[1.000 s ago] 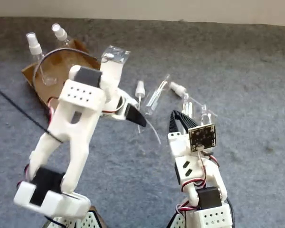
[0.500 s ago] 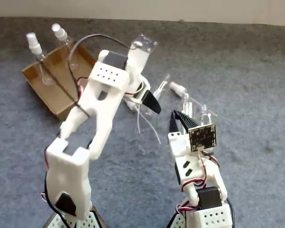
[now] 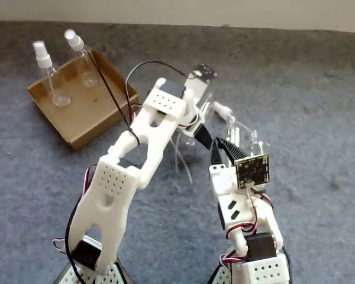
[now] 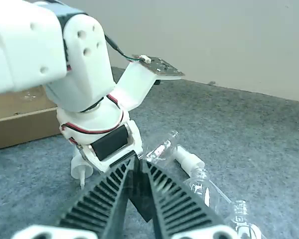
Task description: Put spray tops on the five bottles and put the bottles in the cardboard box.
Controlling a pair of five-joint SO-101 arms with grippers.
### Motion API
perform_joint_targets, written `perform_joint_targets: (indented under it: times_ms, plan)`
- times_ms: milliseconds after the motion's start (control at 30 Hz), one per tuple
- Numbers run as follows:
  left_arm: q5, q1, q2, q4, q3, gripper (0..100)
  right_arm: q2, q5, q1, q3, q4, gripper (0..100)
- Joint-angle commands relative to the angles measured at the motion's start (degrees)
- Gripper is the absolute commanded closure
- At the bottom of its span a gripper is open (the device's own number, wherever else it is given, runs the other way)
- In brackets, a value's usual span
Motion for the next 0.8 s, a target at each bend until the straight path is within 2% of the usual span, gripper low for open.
perform_joint_targets:
  times_ms: [0,333,600,767]
  plan:
    - [-0.26,0.57,0.57,-0.62,-5.93,56,-0.66,0.35,0.40,6.37,-0.31,99.4]
    - [0.00,0.57,0.40,-0.62,-6.11,57,-0.66,0.53,-1.36,6.37,-0.31,99.4]
    - [-0.18,0.75,0.40,-0.62,-6.11,72,-0.66,0.62,-3.03,6.37,-0.22,99.4]
    - [-0.18,0.66,0.40,-0.62,-6.20,74,-0.66,0.62,-3.12,6.37,-0.22,99.4]
